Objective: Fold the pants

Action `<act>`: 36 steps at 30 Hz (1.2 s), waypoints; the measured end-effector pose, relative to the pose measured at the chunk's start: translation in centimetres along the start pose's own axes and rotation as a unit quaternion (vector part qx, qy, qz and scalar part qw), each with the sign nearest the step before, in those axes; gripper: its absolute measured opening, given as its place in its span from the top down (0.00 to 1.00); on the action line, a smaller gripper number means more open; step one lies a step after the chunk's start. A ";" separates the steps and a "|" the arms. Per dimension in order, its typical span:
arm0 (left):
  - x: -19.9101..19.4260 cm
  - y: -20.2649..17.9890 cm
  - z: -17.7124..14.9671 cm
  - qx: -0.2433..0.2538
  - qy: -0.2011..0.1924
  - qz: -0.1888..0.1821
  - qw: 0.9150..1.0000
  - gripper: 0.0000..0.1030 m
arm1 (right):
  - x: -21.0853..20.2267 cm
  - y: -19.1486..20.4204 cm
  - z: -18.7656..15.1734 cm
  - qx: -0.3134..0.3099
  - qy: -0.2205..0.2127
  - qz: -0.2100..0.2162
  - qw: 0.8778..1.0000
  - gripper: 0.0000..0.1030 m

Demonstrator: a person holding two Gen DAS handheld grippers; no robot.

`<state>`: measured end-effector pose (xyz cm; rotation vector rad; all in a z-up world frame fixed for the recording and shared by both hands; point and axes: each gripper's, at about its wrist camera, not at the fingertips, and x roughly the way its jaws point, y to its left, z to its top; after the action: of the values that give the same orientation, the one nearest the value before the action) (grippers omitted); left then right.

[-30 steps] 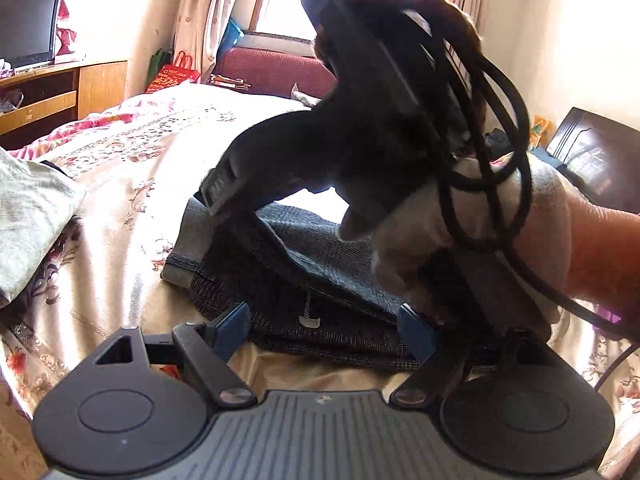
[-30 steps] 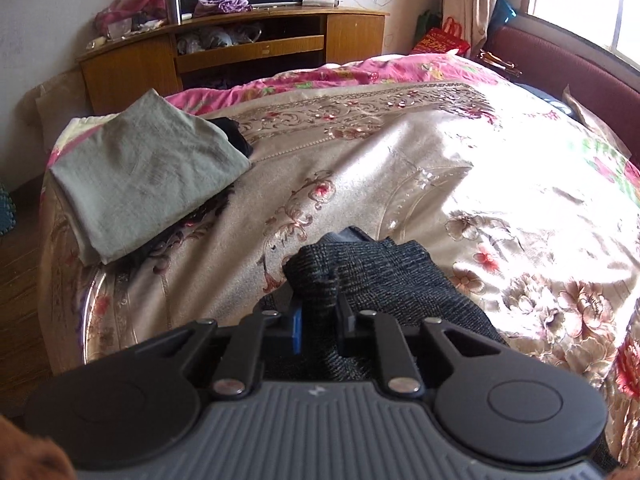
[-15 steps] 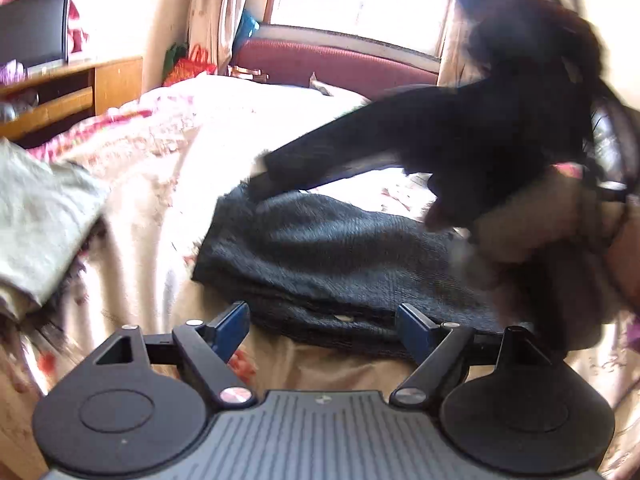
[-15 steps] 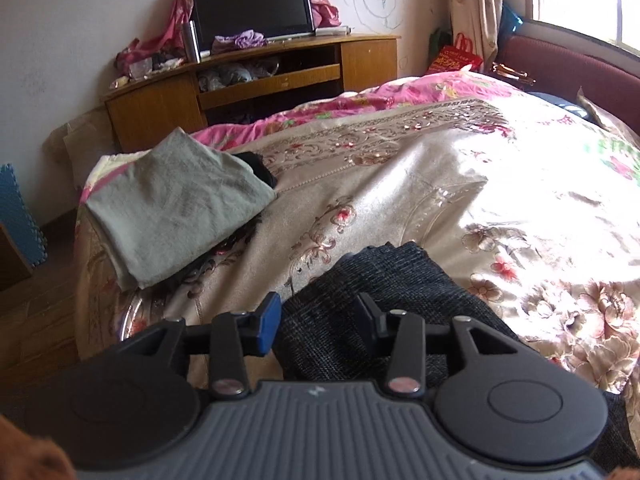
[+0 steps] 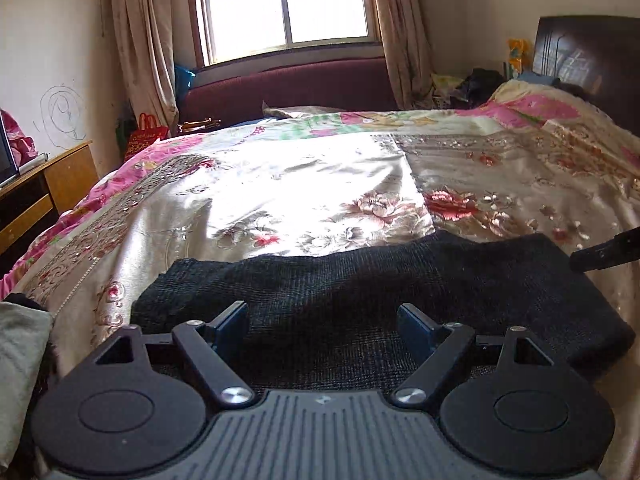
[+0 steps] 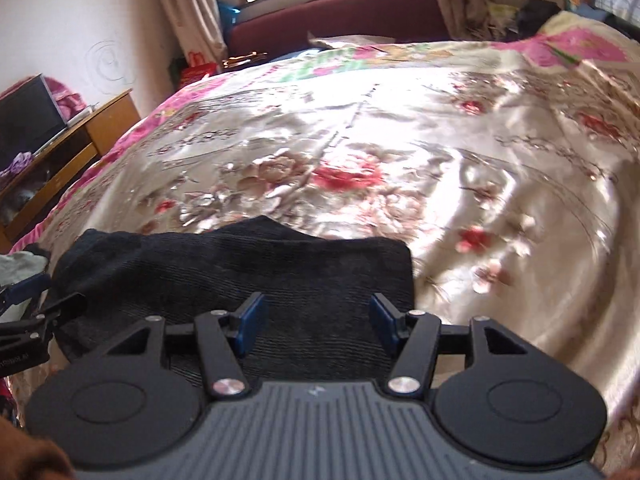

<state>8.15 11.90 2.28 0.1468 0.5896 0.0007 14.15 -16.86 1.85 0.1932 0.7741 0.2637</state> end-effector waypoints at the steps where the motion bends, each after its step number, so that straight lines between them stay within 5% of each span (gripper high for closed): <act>1: 1.0 -0.5 -0.2 0.012 0.023 0.005 1.000 0.09 | 0.3 -1.5 -0.5 0.026 0.008 0.002 1.000 0.42; 3: 2.8 -0.9 -1.4 0.006 0.073 0.003 0.997 0.09 | 1.3 -4.3 -1.5 0.085 0.027 0.024 0.996 0.42; 7: 3.0 -0.1 -1.6 -0.033 0.090 -0.009 0.995 0.08 | 1.8 -7.4 -3.1 0.141 0.029 0.080 0.986 0.42; 14: 2.7 -1.6 -1.3 0.008 0.084 0.013 0.996 0.08 | 2.3 -12.1 -4.3 0.238 0.047 0.225 0.944 0.42; 19: 3.0 -1.9 -1.2 0.009 0.080 0.013 0.997 0.08 | 3.8 -12.2 -4.5 0.254 0.053 0.277 0.925 0.41; 24: 2.7 -2.7 -1.0 0.046 0.071 0.015 0.996 0.08 | 3.3 -12.9 -4.5 0.283 0.050 0.341 0.895 0.58; 26: 2.8 -3.0 -1.1 0.057 0.066 0.016 0.996 0.08 | 3.6 -13.3 -4.7 0.303 0.038 0.345 0.888 0.58; 30: 2.9 -3.1 -0.9 0.051 0.067 0.011 0.996 0.08 | 6.2 -12.0 -4.5 0.287 0.062 0.286 0.912 0.65; 34: 3.0 -2.9 -1.0 0.049 0.067 0.010 0.997 0.07 | 7.8 -11.2 -3.6 0.310 0.062 0.310 0.897 0.65; 36: 2.8 -2.9 -1.0 0.056 0.066 0.008 0.996 0.07 | 7.4 -10.7 -3.5 0.321 0.067 0.298 0.896 0.83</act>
<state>9.84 9.26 -0.47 0.2616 0.7209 -0.0065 18.47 -24.50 -8.37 1.0609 0.9071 0.6010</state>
